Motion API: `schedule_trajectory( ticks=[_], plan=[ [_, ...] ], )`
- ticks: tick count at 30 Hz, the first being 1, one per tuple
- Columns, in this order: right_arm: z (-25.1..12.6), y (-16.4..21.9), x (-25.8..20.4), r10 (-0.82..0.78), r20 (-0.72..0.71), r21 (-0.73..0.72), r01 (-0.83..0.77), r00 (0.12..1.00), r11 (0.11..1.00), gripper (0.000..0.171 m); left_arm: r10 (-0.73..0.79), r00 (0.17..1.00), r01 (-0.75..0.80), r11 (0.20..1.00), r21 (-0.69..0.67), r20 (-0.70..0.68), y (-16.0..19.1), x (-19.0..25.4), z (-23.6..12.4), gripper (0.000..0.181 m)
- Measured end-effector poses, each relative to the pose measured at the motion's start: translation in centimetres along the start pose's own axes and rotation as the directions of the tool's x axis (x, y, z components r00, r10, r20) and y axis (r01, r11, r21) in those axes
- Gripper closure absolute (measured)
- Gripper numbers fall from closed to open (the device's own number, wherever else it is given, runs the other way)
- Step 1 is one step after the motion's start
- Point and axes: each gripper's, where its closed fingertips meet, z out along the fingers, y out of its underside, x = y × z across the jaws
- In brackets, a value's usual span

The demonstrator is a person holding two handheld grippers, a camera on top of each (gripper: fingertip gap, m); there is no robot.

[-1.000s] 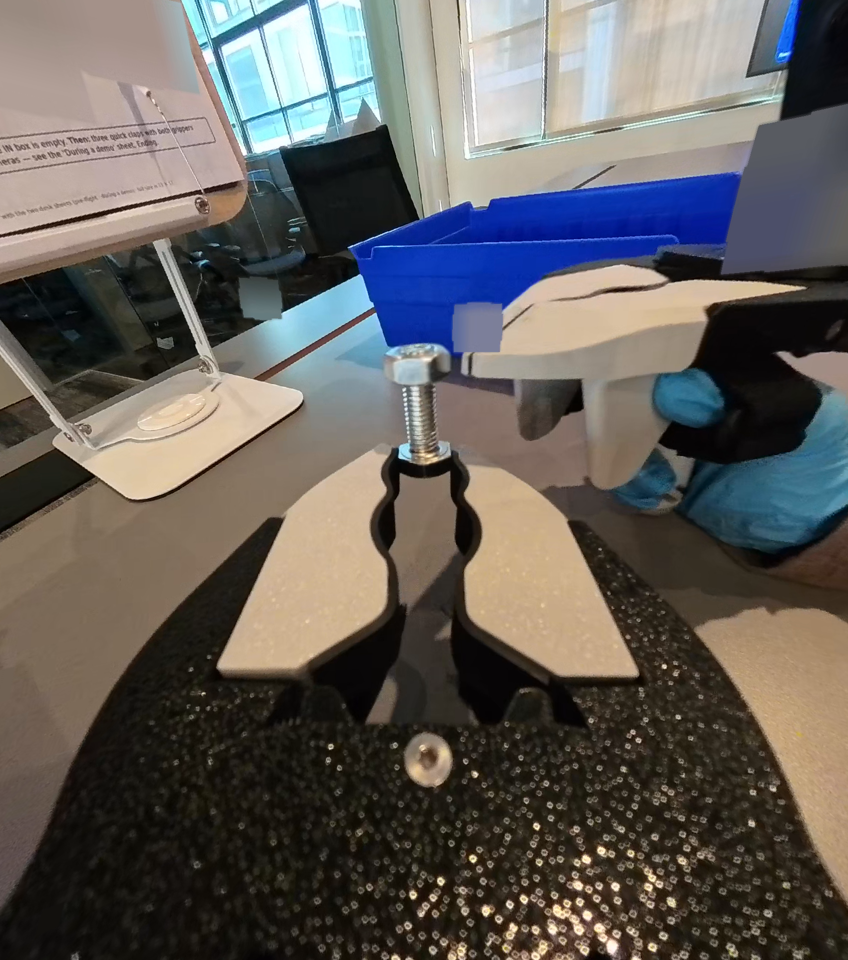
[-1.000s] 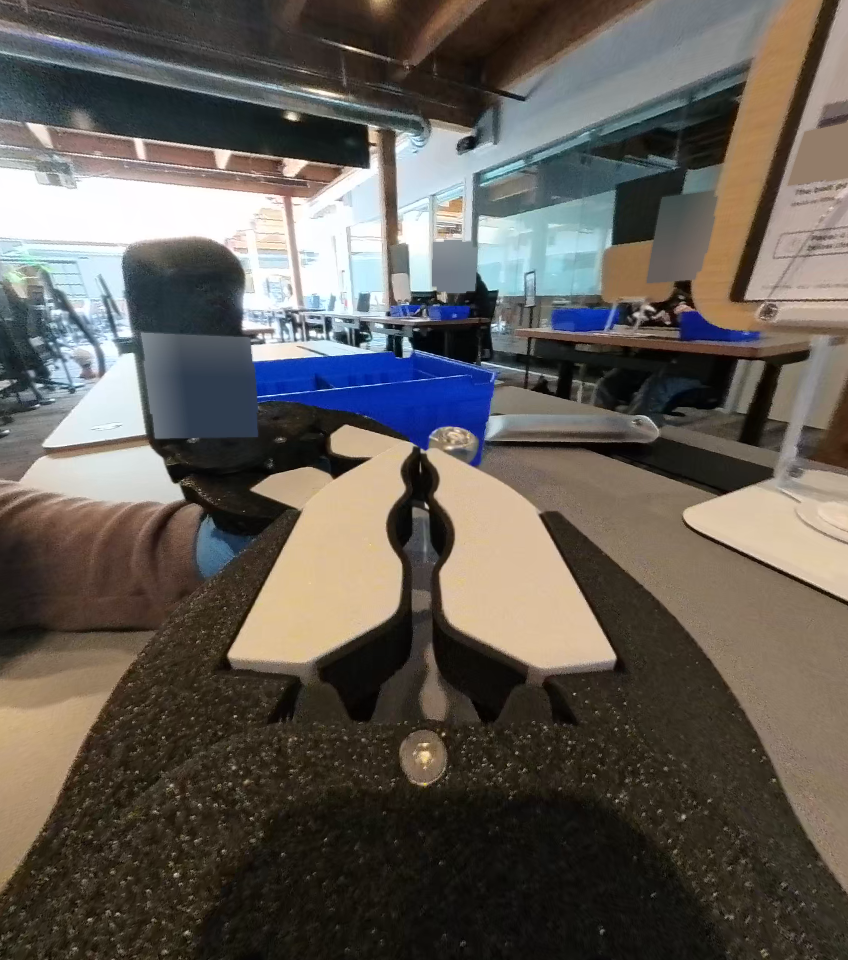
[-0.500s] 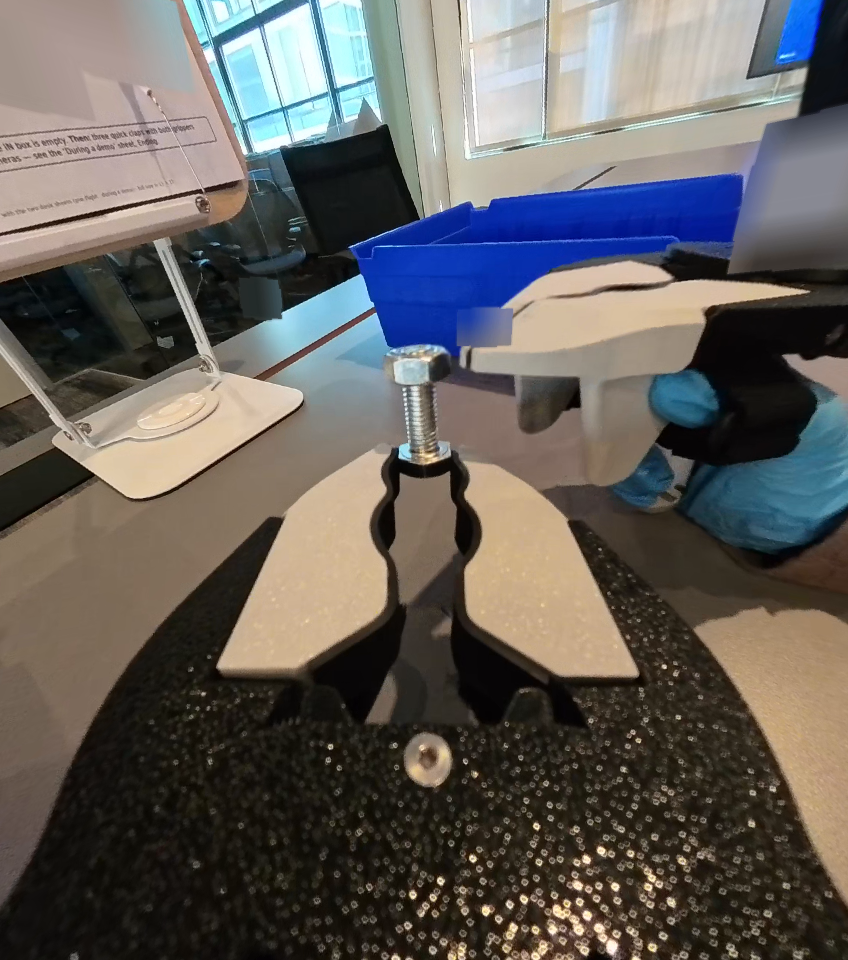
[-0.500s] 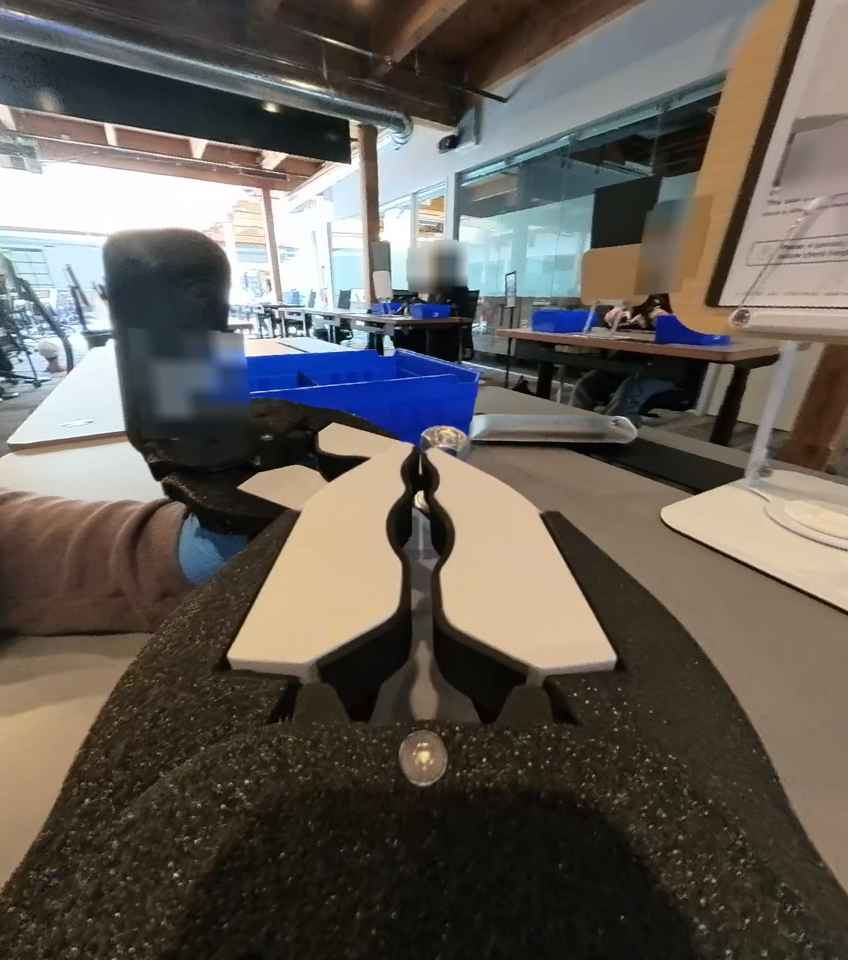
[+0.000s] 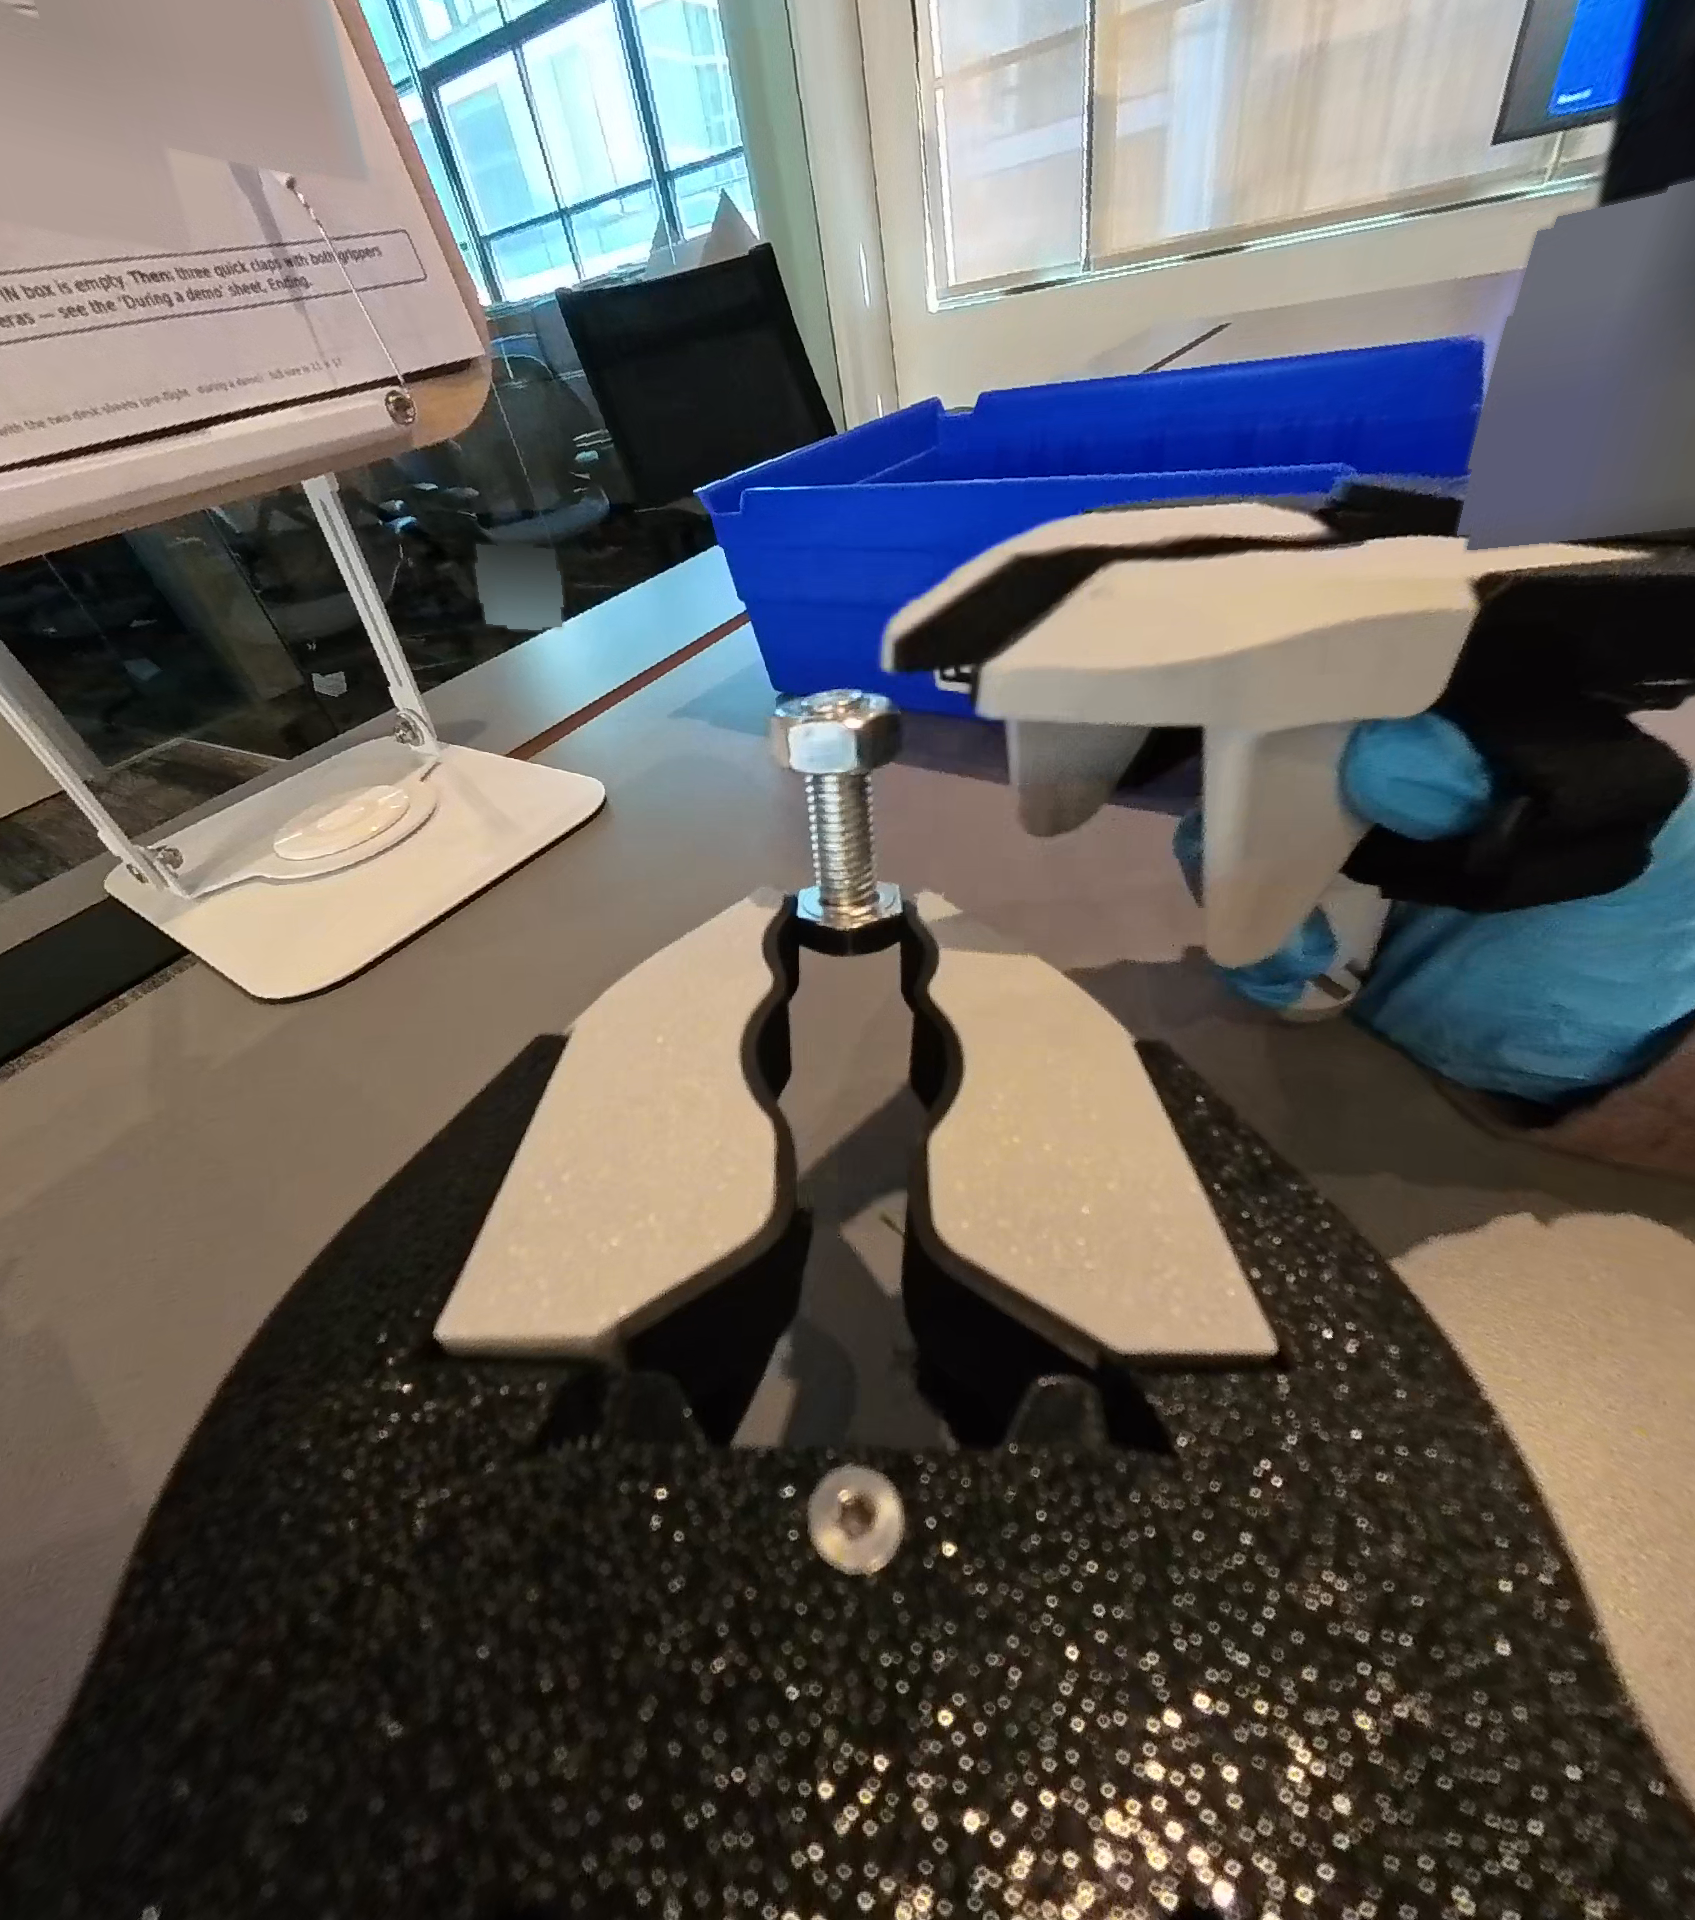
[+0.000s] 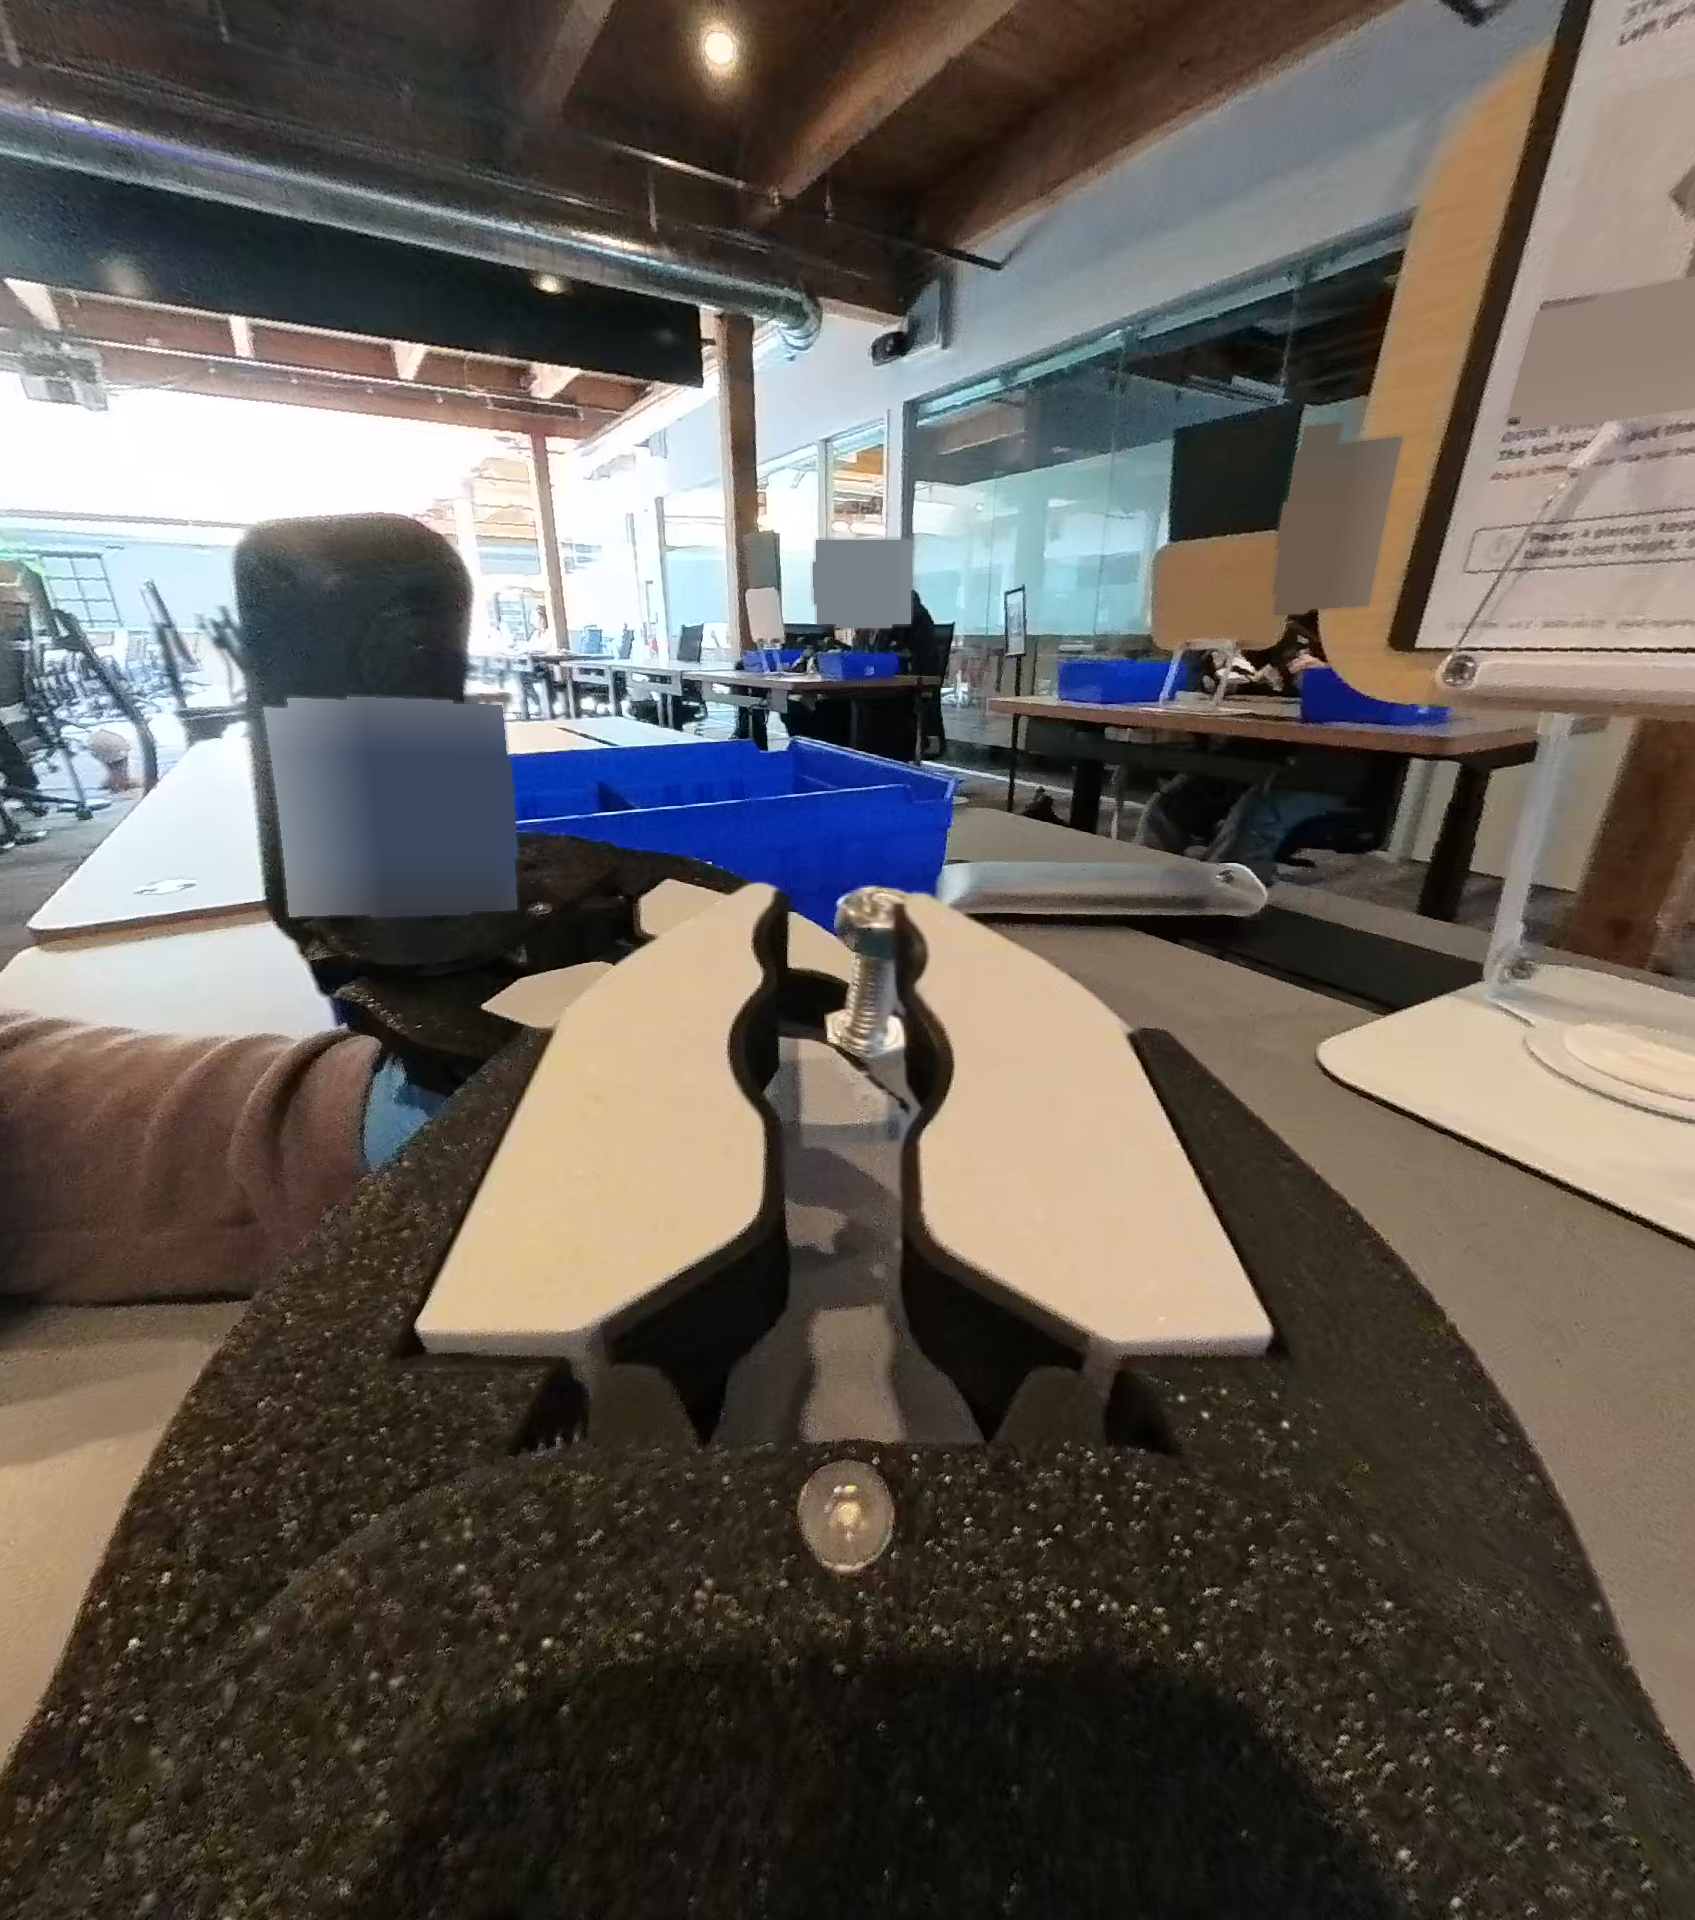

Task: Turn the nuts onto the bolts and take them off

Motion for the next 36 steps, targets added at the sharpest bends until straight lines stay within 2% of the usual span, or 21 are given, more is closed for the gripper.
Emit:
schedule_trajectory(
  ticks=[5, 8, 11, 15, 16, 17, 19, 24, 26, 28, 29, 31, 36],
  plan=[
    [0.6, 0.7, 0.7, 0.039, -0.016, -0.018, -0.039, 0.999, 0.999, 0.129, -0.001, 1.0, 0.001, 1.0, 0.0, 0.0, 0.0, 0.0, 0.0, 0.163],
    [0.5, 0.6, -0.3, 0.066, 0.052, -0.034, -0.064, 0.996, 0.997, 0.142, -0.002, 1.0, 0.002, 1.0, 0.002, 0.0, 0.0, 0.0, 0.0, 0.163],
    [0.0, 0.0, -0.1, 0.024, 0.013, -0.003, -0.024, 1.0, 1.0, 0.144, -0.004, 1.0, 0.004, 1.0, 0.001, 0.0, 0.0, 0.0, 0.0, 0.163],
    [0.9, 0.9, 0.3, 0.044, 0.012, -0.04, -0.043, 0.999, 0.998, 0.122, 0.001, 1.0, -0.001, 1.0, -0.002, -0.001, 0.0, 0.0, 0.0, 0.163],
    [0.9, 0.9, 0.2, 0.046, 0.02, -0.045, -0.045, 0.999, 0.998, 0.123, 0.001, 1.0, -0.001, 1.0, -0.001, -0.001, 0.0, 0.0, 0.0, 0.163],
    [0.7, 0.8, -0.3, 0.047, 0.043, -0.051, -0.045, 0.998, 0.998, 0.135, 0.0, 1.0, 0.0, 1.0, 0.0, -0.001, 0.0, 0.0, 0.0, 0.163],
    [0.2, 0.5, -0.8, 0.037, 0.064, -0.044, -0.034, 0.997, 0.998, 0.149, -0.006, 1.0, 0.006, 1.0, 0.004, 0.001, 0.0, -0.1, 0.0, 0.163],
    [0.5, 0.6, 0.3, -0.024, -0.028, -0.052, 0.022, 0.999, 0.998, 0.129, 0.0, 1.0, 0.0, 1.0, -0.003, -0.002, 0.0, 0.0, 0.0, 0.163],
    [0.8, 0.9, 0.1, -0.036, -0.019, -0.067, 0.035, 0.999, 0.997, 0.126, 0.001, 1.0, -0.002, 1.0, -0.003, -0.003, 0.1, 0.0, 0.0, 0.163],
    [0.6, 1.0, -0.8, -0.005, 0.038, -0.083, 0.008, 0.999, 0.997, 0.14, -0.003, 1.0, 0.003, 1.0, 0.0, 0.0, 0.0, 0.0, 0.0, 0.163],
    [0.3, 0.7, -1.2, -0.001, 0.072, -0.068, 0.006, 0.997, 0.998, 0.157, -0.007, 1.0, 0.007, 1.0, 0.004, 0.001, 0.0, -0.1, 0.0, 0.163],
    [-0.1, 0.4, -0.7, -0.003, 0.037, -0.051, 0.005, 0.999, 0.999, 0.155, -0.012, 1.0, 0.012, 1.0, 0.001, 0.0, 0.0, -0.1, 0.0, 0.163],
    [0.5, 1.0, 0.4, -0.012, -0.028, -0.078, 0.01, 1.0, 0.997, 0.137, -0.001, 1.0, 0.001, 1.0, -0.004, 0.0, 0.1, 0.0, 0.0, 0.163]
  ],
)
